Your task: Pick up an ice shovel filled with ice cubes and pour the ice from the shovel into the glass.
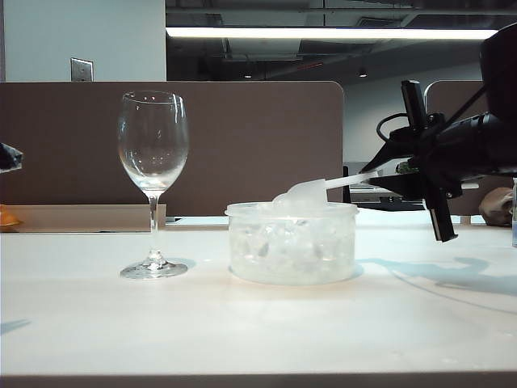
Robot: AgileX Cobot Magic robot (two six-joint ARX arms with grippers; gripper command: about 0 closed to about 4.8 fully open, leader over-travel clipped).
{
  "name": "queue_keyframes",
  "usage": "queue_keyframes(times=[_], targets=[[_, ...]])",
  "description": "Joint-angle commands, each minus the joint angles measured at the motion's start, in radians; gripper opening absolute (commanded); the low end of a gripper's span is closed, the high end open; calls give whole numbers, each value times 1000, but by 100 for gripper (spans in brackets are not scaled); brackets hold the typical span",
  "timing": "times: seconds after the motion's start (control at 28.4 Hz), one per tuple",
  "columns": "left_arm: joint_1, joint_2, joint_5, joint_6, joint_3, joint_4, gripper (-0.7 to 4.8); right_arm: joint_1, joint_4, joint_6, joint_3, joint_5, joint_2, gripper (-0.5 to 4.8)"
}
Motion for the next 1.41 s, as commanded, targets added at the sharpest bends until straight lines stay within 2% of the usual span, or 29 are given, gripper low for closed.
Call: queue_keyframes(times=[0.04, 0.25, 0.67, 1.41], targets=[[-1, 0, 4, 0, 1, 8, 29, 1, 38, 39, 2, 12, -2, -5], [-1, 0, 4, 0, 1, 8, 29, 1, 94, 79, 6, 18, -5, -6], [-1, 0, 4, 0, 1, 8, 29, 1, 85, 140, 11, 78, -64, -5], [-1, 0, 3, 1, 1, 8, 29, 67, -147, 108, 309, 53, -82, -5]])
